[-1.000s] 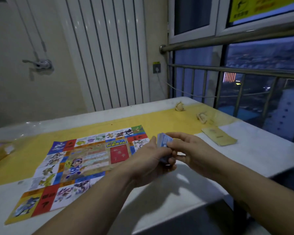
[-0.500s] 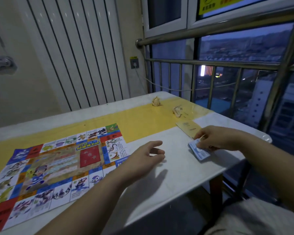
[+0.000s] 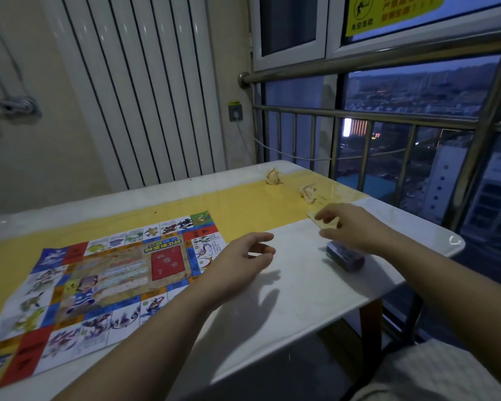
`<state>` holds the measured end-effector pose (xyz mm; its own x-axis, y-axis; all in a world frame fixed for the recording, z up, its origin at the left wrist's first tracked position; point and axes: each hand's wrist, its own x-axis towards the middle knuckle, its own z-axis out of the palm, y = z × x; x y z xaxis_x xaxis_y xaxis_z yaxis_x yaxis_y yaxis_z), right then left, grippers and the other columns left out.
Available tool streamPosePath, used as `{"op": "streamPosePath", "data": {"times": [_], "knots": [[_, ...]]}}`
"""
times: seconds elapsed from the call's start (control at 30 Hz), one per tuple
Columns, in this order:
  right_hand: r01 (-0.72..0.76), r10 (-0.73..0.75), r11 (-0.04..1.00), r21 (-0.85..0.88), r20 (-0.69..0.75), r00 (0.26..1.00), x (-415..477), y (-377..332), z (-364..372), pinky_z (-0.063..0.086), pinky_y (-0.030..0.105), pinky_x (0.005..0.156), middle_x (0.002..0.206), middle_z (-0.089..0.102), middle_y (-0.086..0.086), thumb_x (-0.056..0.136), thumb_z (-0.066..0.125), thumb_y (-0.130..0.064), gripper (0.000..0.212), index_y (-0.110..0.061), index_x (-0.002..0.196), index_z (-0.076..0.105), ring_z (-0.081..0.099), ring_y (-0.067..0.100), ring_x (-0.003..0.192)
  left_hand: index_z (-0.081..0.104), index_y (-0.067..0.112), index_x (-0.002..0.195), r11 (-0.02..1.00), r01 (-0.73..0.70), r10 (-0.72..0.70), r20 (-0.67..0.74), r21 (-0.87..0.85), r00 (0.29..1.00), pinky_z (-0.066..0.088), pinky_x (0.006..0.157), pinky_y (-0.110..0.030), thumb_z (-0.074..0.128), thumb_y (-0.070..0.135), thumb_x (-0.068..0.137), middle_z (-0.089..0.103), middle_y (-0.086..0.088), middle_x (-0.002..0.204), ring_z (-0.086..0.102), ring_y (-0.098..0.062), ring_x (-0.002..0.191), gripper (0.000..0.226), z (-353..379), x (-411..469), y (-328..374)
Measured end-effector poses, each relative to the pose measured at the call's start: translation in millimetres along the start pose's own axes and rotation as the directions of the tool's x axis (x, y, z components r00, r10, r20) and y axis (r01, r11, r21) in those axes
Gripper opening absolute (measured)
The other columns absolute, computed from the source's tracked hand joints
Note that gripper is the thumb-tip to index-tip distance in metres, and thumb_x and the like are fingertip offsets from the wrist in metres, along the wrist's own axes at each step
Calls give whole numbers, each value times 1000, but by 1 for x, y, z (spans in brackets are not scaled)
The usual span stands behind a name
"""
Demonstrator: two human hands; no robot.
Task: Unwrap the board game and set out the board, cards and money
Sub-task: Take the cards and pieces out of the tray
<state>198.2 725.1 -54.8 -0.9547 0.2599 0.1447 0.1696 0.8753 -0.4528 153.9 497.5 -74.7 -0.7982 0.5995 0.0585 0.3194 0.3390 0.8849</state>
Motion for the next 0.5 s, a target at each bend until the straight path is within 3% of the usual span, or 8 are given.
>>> {"op": "streamPosePath", "data": {"times": [0.17,0.27,0.33,0.4,0.5], "knots": [[224,-222,972,74,-43,974,-9,-89,7,46,23,79,101,60,-9,92,60,-25,22,-24,113,63,56,8,87,56,29,120,998,-20,15,-98,-52,995,51,85,-31,53,13,95,65,10,104,64,-12,97,30,-38,-24,-6],[333,-333,930,159,-28,943,-14,-149,24,44,11,69,95,63,-7,91,60,-22,19,-20,109,66,58,5,81,58,26,121,998,-43,32,-202,-48,979,50,82,-21,53,12,95,66,9,103,64,-5,93,30,-76,-49,-17],[395,-404,897,201,5,915,-16,-190,42,42,6,62,89,63,-7,91,61,-21,17,-19,107,67,55,0,72,58,34,112,999,-41,35,-280,-15,959,50,80,-14,54,13,94,66,10,102,62,-2,94,27,-105,-70,-27],[440,-461,868,230,42,886,-17,-229,63,42,8,63,86,62,-10,90,62,-22,16,-22,106,67,55,0,72,58,38,106,1000,-26,30,-361,16,932,51,87,-24,55,12,93,66,7,103,63,-8,97,29,-136,-94,-41],[485,-529,830,278,110,842,-21,-286,95,45,17,69,88,64,-7,90,62,-23,17,-22,107,65,60,8,79,59,30,109,999,19,-4,-463,28,886,53,83,-26,53,9,93,66,7,99,64,-14,94,27,-180,-134,-64]]}}
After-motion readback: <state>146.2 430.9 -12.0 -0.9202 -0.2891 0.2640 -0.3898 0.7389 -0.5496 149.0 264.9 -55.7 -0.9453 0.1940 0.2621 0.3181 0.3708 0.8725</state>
